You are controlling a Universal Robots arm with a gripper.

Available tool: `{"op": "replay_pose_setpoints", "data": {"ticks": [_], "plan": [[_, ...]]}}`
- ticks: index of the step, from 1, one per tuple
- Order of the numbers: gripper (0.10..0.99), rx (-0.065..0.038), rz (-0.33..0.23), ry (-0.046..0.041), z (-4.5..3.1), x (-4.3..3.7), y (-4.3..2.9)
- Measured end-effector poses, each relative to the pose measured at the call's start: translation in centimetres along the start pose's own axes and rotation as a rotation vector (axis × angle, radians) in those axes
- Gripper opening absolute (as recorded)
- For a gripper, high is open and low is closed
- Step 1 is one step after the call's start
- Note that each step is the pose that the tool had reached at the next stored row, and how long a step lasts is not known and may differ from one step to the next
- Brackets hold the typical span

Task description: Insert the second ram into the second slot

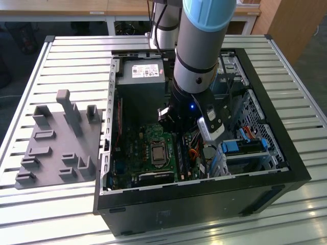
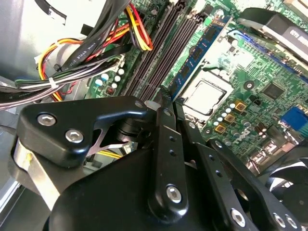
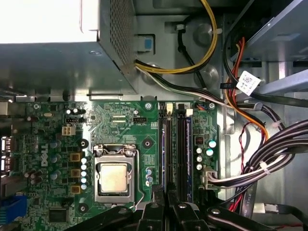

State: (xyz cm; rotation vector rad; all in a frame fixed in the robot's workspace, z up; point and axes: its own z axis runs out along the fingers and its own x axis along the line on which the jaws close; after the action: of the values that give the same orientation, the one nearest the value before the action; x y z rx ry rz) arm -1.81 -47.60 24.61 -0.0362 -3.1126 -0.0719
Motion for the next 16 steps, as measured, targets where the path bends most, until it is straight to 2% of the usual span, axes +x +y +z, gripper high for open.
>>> {"op": "replay_pose_setpoints", "data": {"ticks": [4, 16], "plan": [[0.137, 0.0, 0.0, 0.005, 0.41, -0.09, -0.02], [0.137, -0.008, 0.0, 0.0068, 1.48, -0.54, -0.05]]}}
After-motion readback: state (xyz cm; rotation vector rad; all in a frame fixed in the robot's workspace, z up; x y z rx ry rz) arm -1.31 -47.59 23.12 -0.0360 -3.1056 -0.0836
